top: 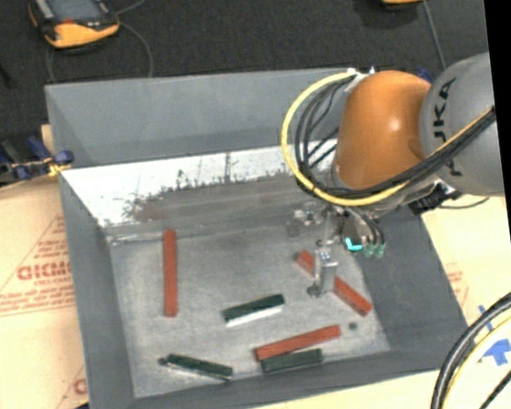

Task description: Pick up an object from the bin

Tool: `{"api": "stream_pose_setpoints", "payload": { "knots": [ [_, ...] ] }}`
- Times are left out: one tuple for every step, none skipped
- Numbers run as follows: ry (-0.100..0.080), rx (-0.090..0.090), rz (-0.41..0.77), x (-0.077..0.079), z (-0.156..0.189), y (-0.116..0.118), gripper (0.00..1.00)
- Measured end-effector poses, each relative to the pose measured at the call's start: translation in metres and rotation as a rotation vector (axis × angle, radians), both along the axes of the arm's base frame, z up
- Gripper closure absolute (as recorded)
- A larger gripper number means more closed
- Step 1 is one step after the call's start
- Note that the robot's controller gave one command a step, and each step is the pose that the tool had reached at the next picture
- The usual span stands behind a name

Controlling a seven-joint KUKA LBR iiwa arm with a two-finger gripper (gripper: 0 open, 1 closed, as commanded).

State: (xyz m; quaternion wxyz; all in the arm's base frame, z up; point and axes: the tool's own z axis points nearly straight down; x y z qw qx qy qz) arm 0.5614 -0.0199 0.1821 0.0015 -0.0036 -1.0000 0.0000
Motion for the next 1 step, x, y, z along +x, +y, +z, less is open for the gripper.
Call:
{"api": "stream_pose_setpoints", "payload": {
  "knots": [
    [-0.001, 0.001, 0.339, -0.0175, -0.1035, 0.0294, 0.0]
  ]
}}
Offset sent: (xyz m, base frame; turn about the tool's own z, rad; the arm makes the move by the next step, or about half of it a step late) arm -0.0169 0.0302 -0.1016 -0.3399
